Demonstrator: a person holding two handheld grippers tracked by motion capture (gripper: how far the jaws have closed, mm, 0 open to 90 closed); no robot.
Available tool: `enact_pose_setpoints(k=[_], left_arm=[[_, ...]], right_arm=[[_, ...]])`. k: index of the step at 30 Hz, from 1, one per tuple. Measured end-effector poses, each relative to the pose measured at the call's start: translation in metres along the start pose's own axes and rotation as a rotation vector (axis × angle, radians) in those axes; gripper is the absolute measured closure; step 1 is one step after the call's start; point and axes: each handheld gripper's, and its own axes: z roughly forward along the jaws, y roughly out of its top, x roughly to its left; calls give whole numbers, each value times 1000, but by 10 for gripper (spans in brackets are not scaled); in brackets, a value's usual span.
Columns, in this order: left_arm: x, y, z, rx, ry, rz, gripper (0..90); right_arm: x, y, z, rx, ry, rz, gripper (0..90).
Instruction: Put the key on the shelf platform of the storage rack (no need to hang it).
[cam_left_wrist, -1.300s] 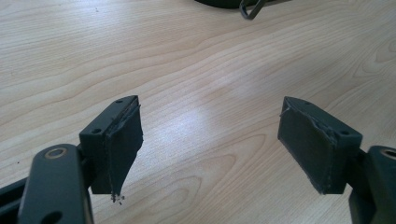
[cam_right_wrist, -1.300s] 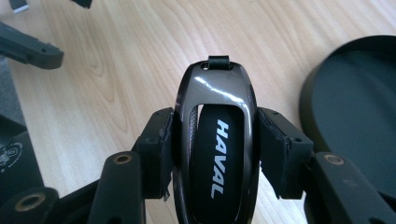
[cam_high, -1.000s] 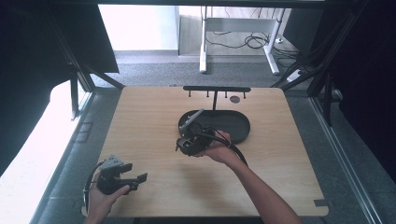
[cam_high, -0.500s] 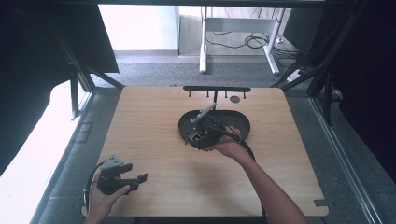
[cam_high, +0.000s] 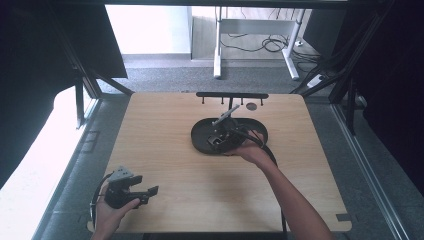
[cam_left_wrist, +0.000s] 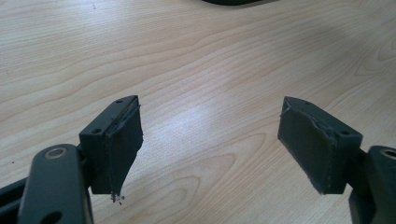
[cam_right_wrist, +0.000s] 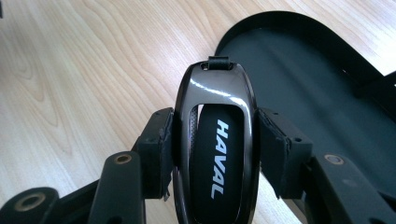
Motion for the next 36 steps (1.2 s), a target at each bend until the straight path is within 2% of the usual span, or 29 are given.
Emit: enact_pose_setpoints(k=[18,25,36], left_arm=[[0,0,1,3,0,-2,221],[0,0,1,4,1,-2,221],[1,0,1,2,2,-5,221]], right_arm=[[-28,4,1,7,-41,26,494],[-41,2,8,20,-56,50,494],[-51,3,23,41,-56,68,494]])
